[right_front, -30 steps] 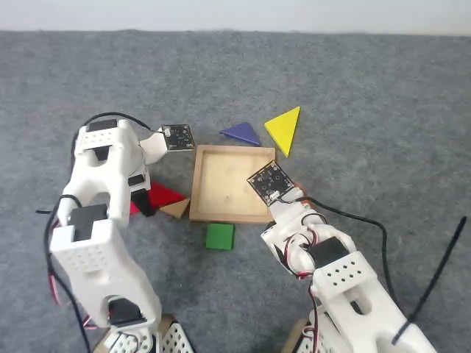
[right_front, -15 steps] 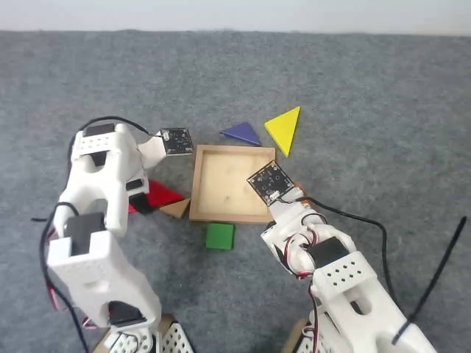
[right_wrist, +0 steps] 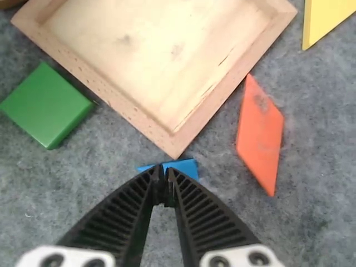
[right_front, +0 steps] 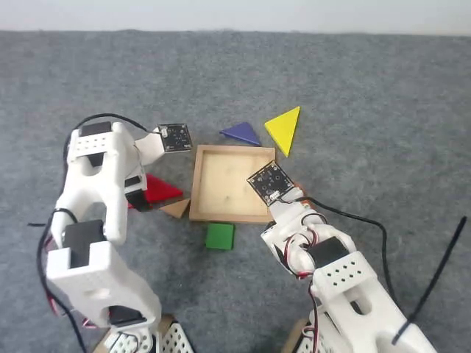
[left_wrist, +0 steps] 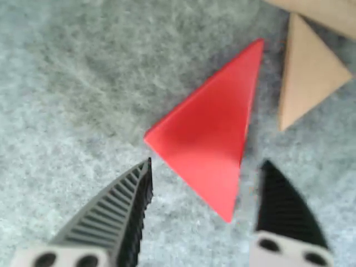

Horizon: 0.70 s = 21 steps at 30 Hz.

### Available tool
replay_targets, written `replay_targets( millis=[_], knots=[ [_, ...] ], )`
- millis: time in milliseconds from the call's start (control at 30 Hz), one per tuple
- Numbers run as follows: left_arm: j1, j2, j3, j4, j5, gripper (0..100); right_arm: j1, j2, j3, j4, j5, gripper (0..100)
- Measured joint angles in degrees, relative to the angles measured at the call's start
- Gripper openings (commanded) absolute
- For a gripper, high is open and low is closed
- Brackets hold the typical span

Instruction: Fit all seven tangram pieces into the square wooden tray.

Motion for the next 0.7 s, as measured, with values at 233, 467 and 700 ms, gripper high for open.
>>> replay_targets(
  millis=[233,467,700],
  knots=[
    [0.35,2.99,0.0,-6.33,0.09,39,0.0,0.0,0.0,0.0,0.0,0.6],
    [1.32,6.59,-2.9,-5.63,2.2,39,0.0,0.0,0.0,0.0,0.0,0.6],
    [2.02,8.09,-4.84,-5.45,2.37,39,0.0,0.0,0.0,0.0,0.0,0.6]
  ],
)
